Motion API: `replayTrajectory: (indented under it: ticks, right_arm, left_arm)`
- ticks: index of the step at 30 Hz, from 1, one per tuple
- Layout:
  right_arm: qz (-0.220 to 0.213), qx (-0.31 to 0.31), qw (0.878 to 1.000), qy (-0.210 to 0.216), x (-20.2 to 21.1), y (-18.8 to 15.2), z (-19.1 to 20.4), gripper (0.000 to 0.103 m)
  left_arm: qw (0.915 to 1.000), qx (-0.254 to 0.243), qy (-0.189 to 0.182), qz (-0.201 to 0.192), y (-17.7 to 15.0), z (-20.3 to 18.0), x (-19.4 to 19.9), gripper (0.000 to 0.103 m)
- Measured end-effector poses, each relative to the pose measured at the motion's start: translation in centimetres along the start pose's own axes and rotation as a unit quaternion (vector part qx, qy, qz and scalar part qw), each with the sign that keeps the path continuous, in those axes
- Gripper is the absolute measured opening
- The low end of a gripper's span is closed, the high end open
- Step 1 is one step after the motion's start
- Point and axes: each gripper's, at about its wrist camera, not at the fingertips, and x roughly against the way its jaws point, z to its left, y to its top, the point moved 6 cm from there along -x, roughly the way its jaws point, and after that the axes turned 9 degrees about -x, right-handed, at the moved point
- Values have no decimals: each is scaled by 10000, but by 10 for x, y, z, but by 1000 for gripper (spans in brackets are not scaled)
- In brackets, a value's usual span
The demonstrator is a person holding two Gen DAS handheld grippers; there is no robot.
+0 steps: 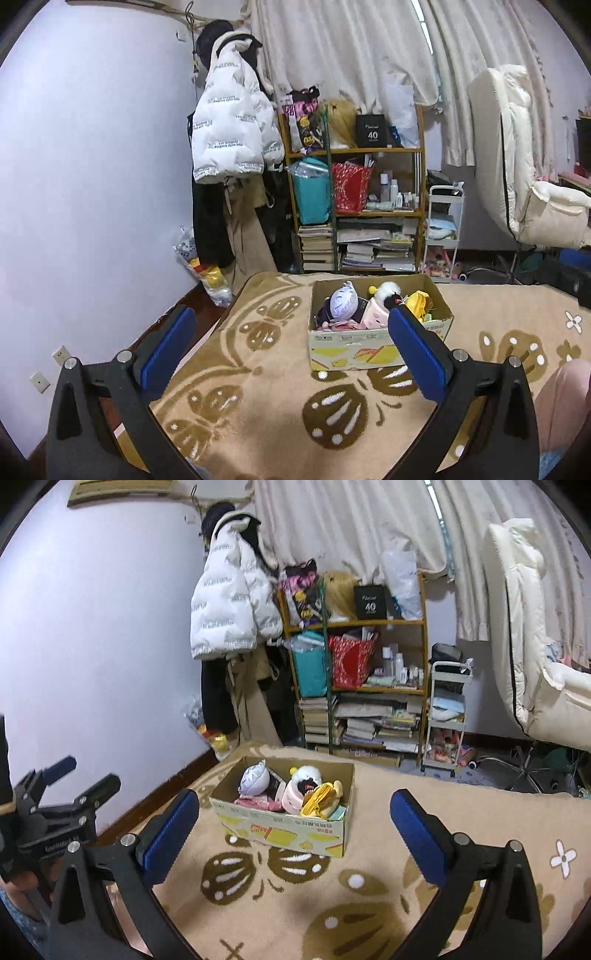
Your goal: Organize soft objects
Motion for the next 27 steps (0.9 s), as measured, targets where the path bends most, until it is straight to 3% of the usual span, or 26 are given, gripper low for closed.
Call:
replayTrajectory:
  ticks: [6,11,17,27]
  right_arm:
    - [-448,421,9978,-257,14,-8,5,103]
    - [-354,315,9987,-211,12,-13,4,103]
    - [-181,313,9991,-223,3,-17,-2,103]
    - [-200,476,9982,-302,-1,-19,-1,103]
  left_arm:
    - [9991,365,-73,-218,-29,2,8,103]
    - [9995,197,55,-223,-41,0,6,103]
    - [9985,532,51,-114,-49,6,1,103]
    - [9981,609,-19,-70,-55,10,-2,103]
